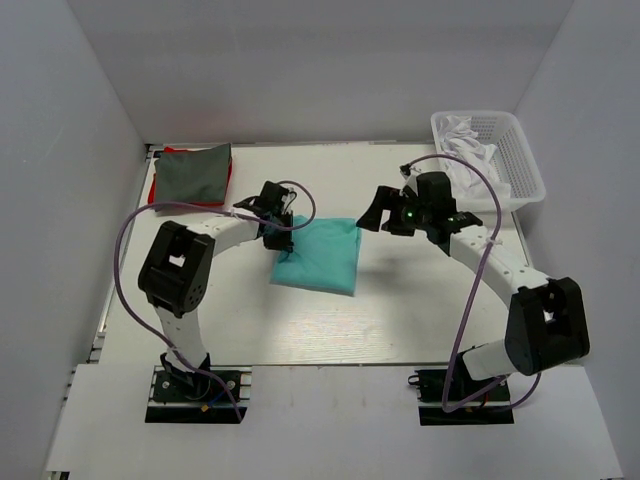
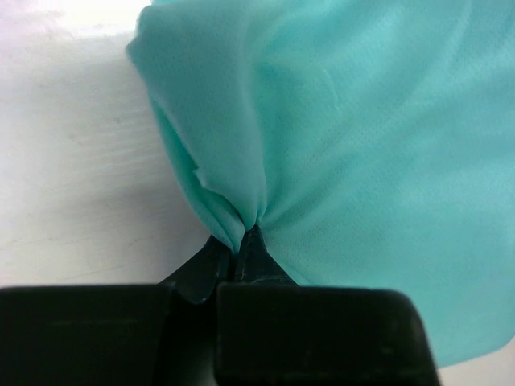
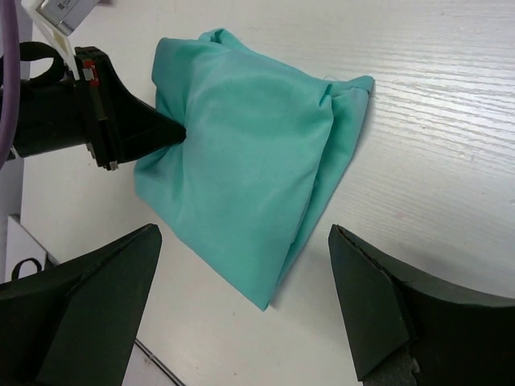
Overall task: Fold and stack the t-shirts
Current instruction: Put the neatly folded tshirt into the corner of the board with the left arm
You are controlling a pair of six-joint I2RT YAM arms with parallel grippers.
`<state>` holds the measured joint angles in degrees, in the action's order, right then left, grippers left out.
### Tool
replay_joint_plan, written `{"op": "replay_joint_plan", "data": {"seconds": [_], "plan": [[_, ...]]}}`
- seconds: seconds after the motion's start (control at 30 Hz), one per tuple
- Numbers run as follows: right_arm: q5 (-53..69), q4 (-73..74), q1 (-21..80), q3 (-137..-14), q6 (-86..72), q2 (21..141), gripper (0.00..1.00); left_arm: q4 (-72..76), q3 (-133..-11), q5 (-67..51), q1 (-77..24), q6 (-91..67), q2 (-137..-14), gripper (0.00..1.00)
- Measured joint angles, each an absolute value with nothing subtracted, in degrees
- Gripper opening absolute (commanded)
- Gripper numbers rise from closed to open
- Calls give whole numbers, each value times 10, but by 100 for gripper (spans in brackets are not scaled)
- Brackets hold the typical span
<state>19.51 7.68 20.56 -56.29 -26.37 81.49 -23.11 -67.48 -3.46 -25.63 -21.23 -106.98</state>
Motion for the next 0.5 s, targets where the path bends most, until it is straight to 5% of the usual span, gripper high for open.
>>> {"op": "replay_joint_plan", "data": {"seconds": [0.5], "plan": [[91, 107, 195, -537, -238, 722, 90, -307, -884, 70, -207, 18, -1061, 0]]}}
